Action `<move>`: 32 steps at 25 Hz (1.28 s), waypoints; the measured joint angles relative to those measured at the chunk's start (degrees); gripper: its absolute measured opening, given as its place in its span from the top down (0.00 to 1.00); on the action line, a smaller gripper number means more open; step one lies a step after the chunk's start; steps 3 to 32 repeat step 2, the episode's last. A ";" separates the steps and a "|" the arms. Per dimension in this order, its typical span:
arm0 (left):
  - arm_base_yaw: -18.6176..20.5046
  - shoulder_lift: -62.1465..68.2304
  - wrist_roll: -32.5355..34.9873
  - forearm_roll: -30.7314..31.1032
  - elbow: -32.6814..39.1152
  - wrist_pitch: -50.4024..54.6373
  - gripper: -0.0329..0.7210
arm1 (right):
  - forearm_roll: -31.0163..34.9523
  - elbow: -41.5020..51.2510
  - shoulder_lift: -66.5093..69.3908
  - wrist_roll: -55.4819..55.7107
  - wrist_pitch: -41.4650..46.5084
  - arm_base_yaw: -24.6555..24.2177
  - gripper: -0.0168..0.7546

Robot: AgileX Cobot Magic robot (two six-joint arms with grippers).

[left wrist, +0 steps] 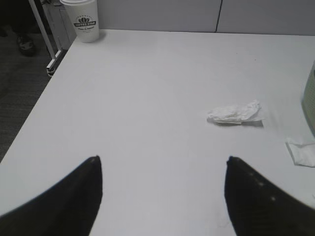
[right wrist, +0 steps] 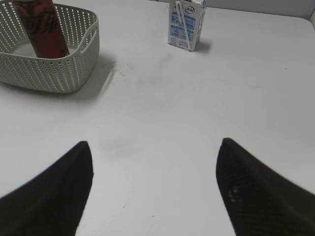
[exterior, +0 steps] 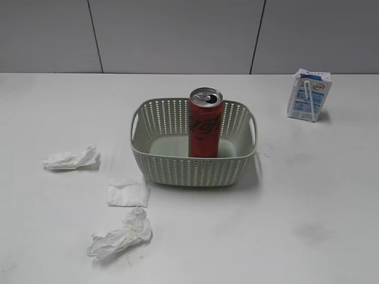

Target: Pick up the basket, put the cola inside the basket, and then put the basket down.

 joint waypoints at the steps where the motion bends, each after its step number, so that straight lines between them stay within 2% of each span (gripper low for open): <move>1: 0.00 0.00 0.00 0.00 0.00 0.00 0.19 | 0.00 0.00 0.00 0.00 0.00 0.00 0.21; 32: 0.00 0.00 0.00 0.00 0.00 0.00 0.19 | 0.00 0.00 0.00 0.05 0.00 0.00 0.21</move>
